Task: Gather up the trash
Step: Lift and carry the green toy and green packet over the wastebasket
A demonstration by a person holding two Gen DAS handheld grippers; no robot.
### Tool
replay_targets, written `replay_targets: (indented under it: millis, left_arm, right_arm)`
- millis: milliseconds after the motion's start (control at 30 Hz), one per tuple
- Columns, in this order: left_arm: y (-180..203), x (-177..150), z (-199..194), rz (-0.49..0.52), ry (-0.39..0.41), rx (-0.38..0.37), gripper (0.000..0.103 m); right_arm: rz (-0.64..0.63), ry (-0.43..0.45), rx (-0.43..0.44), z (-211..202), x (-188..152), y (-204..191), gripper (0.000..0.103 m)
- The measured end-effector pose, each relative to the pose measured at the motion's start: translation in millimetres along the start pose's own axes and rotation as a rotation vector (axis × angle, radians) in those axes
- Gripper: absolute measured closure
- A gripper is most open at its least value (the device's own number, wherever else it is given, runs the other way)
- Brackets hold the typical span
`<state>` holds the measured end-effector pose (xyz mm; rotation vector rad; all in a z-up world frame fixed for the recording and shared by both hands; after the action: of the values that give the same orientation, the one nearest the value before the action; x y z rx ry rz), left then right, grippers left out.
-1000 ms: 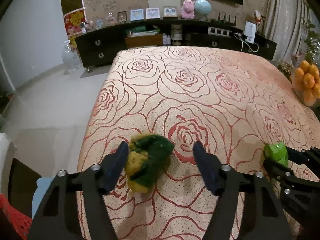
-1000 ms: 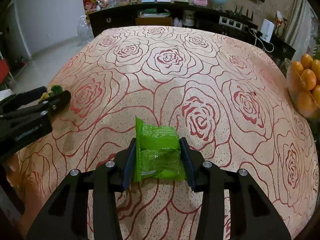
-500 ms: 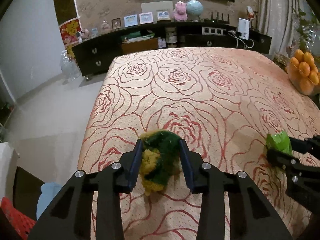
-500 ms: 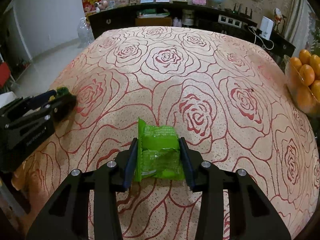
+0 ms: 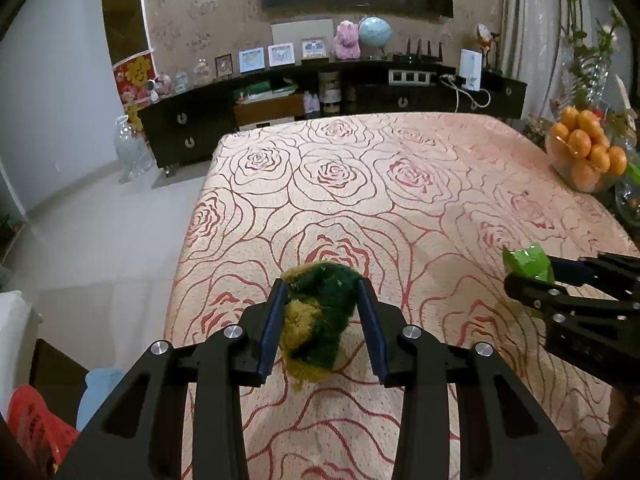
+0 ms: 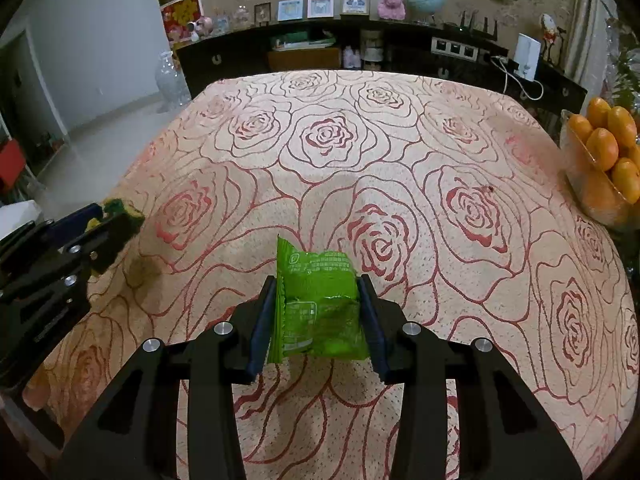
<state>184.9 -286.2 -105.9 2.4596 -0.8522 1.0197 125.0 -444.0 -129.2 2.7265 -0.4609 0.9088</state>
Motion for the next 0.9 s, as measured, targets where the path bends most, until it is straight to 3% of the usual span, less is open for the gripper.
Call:
replay_targets:
  millis: [333,533,733,900]
  left_arm:
    - [1,-7,-59,-0.010,0.072,-0.066,0.068]
    - [1,-31,-99,-0.056,0.109,-0.112,0.068]
    - [-4,-51,-134,-0.083,0.123,-0.091,0.068]
    - [-16,-64,-159,-0.102,0.125,-0.031,0.068]
  right_arm:
    - [0.027,0.040,0.033,-19,2,-1,0.064]
    - [0.036,0.063,0.053,-34,-4,-3,0.064]
    - [0.027,0.101,0.048,-56,-17,-9,0.064]
    - [0.010,0.149,0.014,-77,-33,-14,0.064]
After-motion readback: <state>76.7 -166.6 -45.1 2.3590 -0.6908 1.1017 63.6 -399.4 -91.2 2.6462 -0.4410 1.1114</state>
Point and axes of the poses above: each gripper's, at about its wrist camera, not at the fingertips, and z roughly the way its jaws point, y to its right, x to its top, the point moved 1 cm from there along z, roughly the way its jaws point, and after that the axes turned 14 degrees about -x, right-handed, at the moved point
